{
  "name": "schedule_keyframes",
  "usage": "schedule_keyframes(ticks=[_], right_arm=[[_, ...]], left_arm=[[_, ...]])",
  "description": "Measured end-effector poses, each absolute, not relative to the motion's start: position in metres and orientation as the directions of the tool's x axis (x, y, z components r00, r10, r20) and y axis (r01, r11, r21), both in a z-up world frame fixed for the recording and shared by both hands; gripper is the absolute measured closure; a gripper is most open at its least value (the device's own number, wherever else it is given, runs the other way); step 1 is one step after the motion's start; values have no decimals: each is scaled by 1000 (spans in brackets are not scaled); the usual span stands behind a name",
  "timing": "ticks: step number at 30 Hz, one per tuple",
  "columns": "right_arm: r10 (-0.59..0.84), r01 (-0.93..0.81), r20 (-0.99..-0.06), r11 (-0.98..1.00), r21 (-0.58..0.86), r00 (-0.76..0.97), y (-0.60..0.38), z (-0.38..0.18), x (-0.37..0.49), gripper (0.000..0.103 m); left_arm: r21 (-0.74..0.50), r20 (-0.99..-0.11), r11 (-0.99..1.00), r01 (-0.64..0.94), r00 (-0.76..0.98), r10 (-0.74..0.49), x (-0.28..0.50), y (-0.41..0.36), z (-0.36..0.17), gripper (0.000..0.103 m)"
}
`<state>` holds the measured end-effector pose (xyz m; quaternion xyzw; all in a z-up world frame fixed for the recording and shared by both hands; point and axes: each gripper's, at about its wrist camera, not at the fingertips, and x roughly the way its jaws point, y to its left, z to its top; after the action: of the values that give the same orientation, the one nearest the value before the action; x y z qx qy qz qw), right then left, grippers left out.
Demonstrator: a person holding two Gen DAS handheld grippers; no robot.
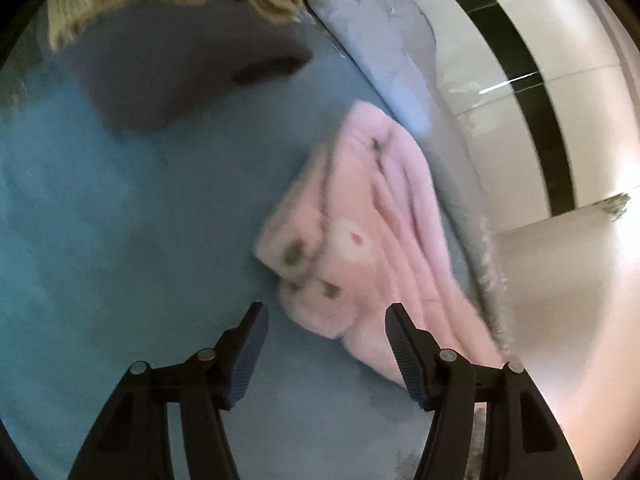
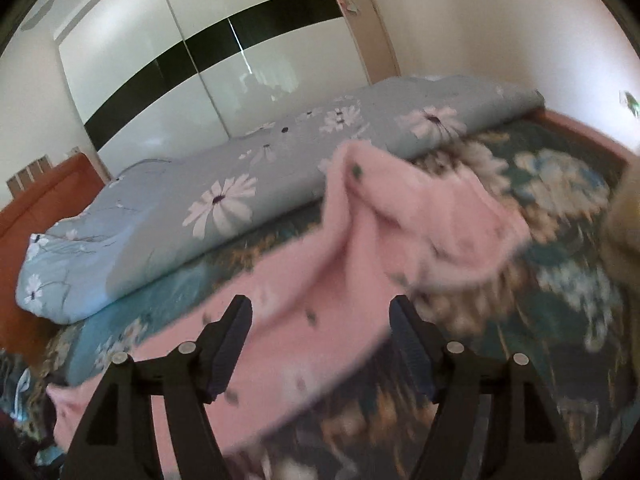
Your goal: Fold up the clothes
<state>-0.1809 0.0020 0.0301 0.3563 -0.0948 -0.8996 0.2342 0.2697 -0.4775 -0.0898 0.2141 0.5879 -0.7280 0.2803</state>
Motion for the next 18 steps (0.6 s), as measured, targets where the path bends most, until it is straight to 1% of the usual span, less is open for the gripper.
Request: schedule_keyframes(ticks=[3, 8, 10, 11, 12, 13, 15, 18], right_arm=[[-509, 343, -601, -861, 376, -617, 23, 19, -158, 30], [-525, 313, -621, -849, 425, -582, 42, 4, -136, 30], [-529, 297, -632, -846, 443, -566, 47, -3, -130, 30], [-529, 286, -643, -846, 449, -554, 48, -6, -126, 30], [-530, 282, -648, -846, 453, -548, 49, -8, -121, 30], [-531, 278, -652, -845, 457, -542, 51, -10, -116, 30], [-529, 275, -652, -846, 458, -543, 54, -11, -107, 30], [-529, 260, -652, -844, 468, -543, 59, -11, -94, 30]], left_arm=[[-786, -589, -101, 610, -789, -176, 261, -479, -99, 38], [-832, -539, -9, 555, -811, -227, 253, -487, -111, 36], [-849, -515, 17, 528, -820, -251, 253, -487, -111, 39], [-848, -515, 23, 529, -814, -269, 253, -488, -111, 42], [-837, -531, 21, 547, -801, -277, 251, -488, -109, 62], [-825, -547, 19, 565, -787, -285, 249, -488, -107, 72], [-803, -569, 7, 596, -764, -304, 250, -485, -99, 80], [-794, -565, -22, 607, -751, -341, 259, -478, -82, 83]])
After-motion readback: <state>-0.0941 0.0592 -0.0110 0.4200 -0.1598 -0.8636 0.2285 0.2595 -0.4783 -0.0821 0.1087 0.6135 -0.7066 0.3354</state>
